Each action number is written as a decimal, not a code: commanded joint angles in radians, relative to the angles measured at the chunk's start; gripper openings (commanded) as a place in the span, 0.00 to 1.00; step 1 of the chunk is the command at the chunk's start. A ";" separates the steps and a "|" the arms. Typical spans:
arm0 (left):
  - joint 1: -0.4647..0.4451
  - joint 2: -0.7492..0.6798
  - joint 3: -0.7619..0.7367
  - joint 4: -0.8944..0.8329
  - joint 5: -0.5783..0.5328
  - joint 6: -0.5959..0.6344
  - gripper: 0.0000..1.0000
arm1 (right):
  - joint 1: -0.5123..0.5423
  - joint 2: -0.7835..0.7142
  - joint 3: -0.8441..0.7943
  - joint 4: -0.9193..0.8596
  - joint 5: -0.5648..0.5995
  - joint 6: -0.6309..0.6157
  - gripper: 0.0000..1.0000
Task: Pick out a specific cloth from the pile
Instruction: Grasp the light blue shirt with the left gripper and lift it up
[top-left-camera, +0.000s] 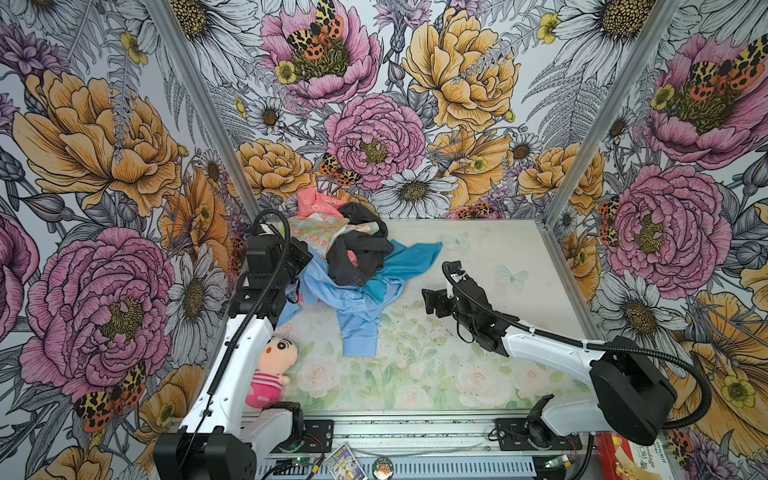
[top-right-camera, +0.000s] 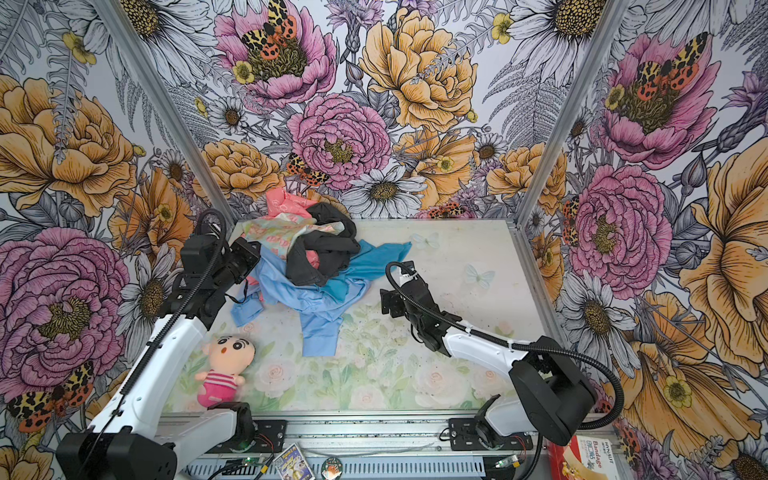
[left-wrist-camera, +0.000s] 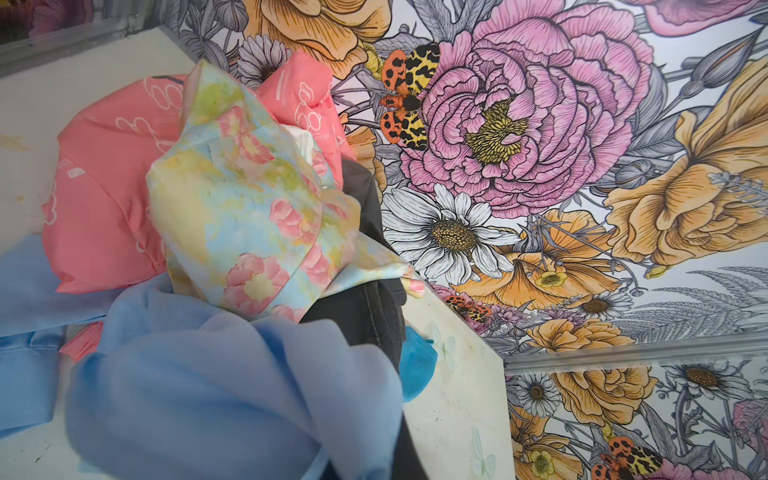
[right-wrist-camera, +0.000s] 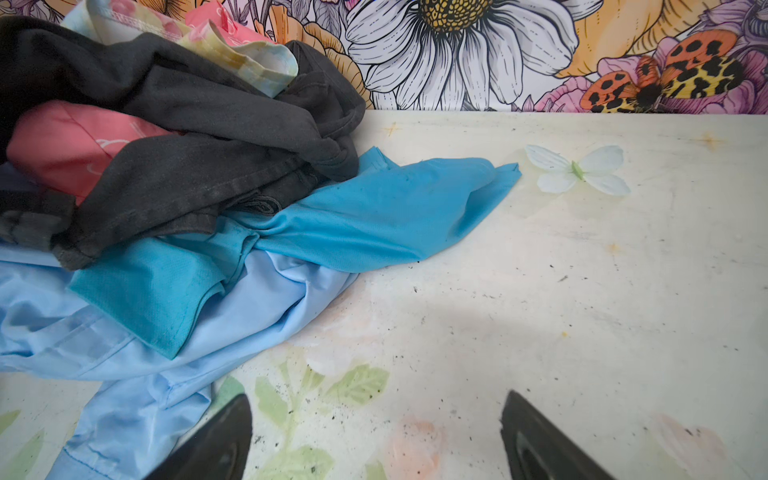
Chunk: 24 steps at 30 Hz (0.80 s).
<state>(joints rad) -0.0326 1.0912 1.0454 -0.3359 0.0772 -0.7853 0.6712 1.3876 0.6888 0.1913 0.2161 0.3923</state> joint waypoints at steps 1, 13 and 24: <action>-0.017 0.007 0.090 0.062 -0.041 0.023 0.00 | 0.008 -0.024 0.003 0.010 0.016 -0.012 0.94; -0.088 0.136 0.342 0.060 -0.037 0.058 0.00 | 0.008 -0.054 0.009 0.008 0.018 -0.024 0.95; -0.195 0.215 0.582 0.000 -0.062 0.119 0.00 | 0.015 -0.070 0.054 0.091 -0.070 -0.059 0.95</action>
<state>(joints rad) -0.2085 1.3033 1.5623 -0.3637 0.0437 -0.7063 0.6769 1.3514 0.6952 0.2173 0.1844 0.3580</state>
